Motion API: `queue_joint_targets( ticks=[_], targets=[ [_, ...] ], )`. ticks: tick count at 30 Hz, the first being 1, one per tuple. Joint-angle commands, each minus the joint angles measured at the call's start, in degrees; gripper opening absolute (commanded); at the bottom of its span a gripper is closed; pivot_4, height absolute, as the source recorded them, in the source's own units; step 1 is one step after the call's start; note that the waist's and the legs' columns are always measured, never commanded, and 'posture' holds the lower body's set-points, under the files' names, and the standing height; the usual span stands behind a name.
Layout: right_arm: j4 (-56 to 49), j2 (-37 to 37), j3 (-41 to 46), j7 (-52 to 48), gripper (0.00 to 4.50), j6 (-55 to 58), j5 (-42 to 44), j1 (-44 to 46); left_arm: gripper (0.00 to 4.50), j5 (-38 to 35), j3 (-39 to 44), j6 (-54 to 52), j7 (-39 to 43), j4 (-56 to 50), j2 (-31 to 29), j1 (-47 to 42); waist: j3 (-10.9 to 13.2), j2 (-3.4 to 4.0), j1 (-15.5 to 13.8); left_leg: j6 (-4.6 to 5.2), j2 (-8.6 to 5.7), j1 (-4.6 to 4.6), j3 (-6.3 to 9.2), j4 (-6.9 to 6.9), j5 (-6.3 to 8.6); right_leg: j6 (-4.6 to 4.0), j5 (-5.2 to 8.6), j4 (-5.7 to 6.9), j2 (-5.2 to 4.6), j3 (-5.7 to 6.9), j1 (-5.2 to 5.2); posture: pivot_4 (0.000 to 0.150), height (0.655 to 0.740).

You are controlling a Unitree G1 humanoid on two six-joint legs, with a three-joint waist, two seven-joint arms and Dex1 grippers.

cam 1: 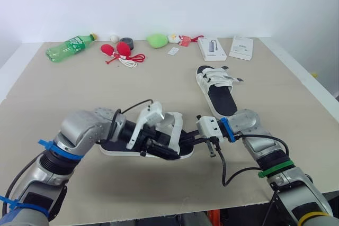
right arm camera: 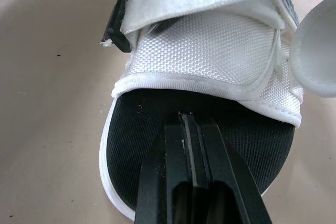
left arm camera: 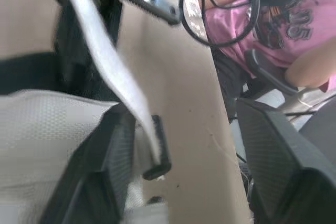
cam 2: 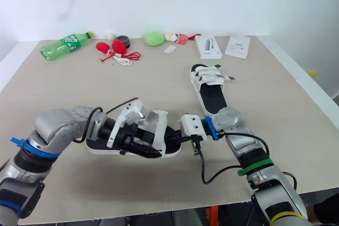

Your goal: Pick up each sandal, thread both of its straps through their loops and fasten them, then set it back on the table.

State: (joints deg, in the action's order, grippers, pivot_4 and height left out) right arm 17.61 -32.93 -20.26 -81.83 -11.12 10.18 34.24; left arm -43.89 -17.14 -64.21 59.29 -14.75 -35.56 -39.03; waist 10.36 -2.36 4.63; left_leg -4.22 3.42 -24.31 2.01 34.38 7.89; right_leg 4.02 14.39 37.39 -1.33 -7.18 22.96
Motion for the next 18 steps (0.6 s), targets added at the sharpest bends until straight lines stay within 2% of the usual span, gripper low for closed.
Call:
queue_joint_targets(
  ticks=[1,11,15,16,18],
  targets=[
    [2.19,-0.93,-1.78,0.10,0.00,0.96,-4.24,-1.20,2.80,-0.86,4.40,-0.31,0.55,2.26,-0.77,-3.36,0.00,0.00,0.01,0.00,0.00,-0.01,0.00,0.00,0.00,0.00,0.00,0.00,0.00,0.00,0.03,0.150,0.7400],
    [2.80,-0.53,-1.76,0.12,0.00,0.69,-4.43,-0.78,2.80,1.49,3.39,0.70,-0.50,4.77,2.62,-6.03,0.00,0.00,0.00,0.00,0.00,-0.06,0.00,-0.07,0.00,0.00,-0.02,0.00,0.02,0.01,-0.05,0.150,0.7400],
    [2.47,-0.47,-1.88,0.26,0.00,0.78,-4.42,-1.15,1.99,3.36,2.41,1.85,-1.04,6.54,4.40,-6.86,0.01,0.00,0.02,0.00,0.00,-0.06,-0.01,-0.04,0.00,0.00,-0.03,0.00,0.02,-0.01,-0.03,0.150,0.7400],
    [2.30,-0.47,-1.92,0.30,0.00,0.88,-4.39,-1.26,1.45,3.51,2.13,1.90,-0.71,6.56,4.32,-6.97,0.01,0.00,0.02,0.00,0.00,-0.06,-0.01,-0.04,0.00,0.00,-0.03,0.00,0.02,-0.01,-0.03,0.150,0.7400],
    [2.20,-0.48,-1.91,0.33,0.00,0.99,-4.34,-1.32,0.94,3.72,1.57,1.99,0.13,6.33,3.75,-6.82,0.00,0.00,0.04,0.00,0.00,-0.06,0.00,-0.04,0.00,0.00,-0.03,0.00,0.02,0.00,-0.03,0.150,0.7400]
  ],
)
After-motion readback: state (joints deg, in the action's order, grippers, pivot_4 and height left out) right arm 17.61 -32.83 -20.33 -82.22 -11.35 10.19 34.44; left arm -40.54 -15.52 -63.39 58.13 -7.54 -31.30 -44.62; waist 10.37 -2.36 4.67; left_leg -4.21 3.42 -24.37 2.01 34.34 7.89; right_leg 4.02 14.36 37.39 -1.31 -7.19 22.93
